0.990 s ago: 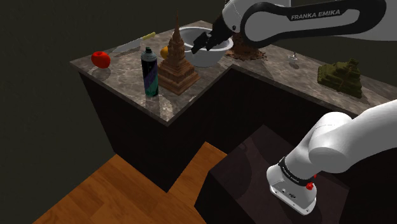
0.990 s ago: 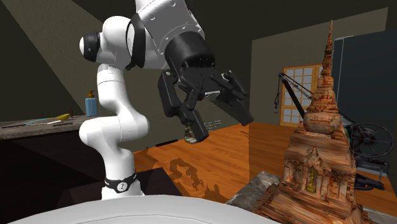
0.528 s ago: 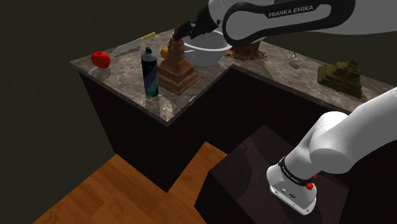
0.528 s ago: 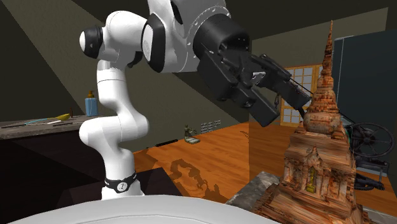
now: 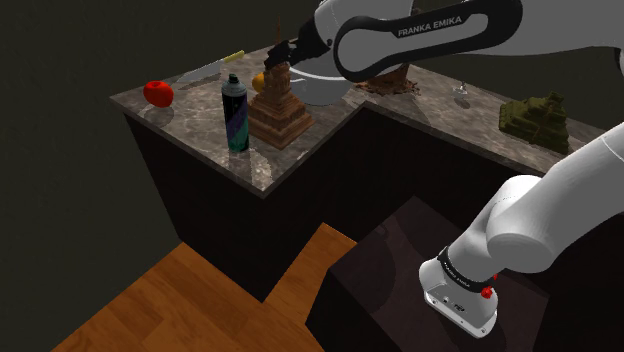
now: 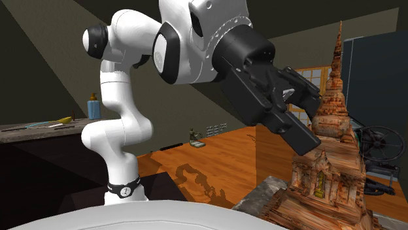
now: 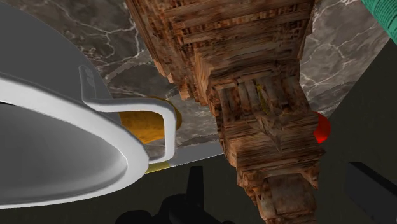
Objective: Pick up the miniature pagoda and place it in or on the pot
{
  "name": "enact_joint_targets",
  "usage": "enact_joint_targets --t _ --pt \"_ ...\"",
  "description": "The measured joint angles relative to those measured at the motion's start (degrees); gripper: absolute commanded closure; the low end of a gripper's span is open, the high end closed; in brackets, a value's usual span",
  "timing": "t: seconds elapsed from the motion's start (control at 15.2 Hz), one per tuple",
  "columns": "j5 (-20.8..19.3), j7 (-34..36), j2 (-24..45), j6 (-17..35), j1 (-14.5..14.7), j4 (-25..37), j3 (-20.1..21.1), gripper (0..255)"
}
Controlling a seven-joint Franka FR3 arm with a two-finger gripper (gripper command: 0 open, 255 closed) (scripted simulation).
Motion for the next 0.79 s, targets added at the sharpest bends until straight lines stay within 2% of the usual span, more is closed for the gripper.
enact_joint_targets --t 0.33,0.4,0.79 --pt "-0.03 0.01 0.21 0.09 -0.01 0.14 0.01 0" --pt "-0.03 0.01 0.21 0.09 -0.01 0.14 0.01 255" --pt "-0.03 0.02 0.20 0.08 -0.01 0.14 0.02 255"
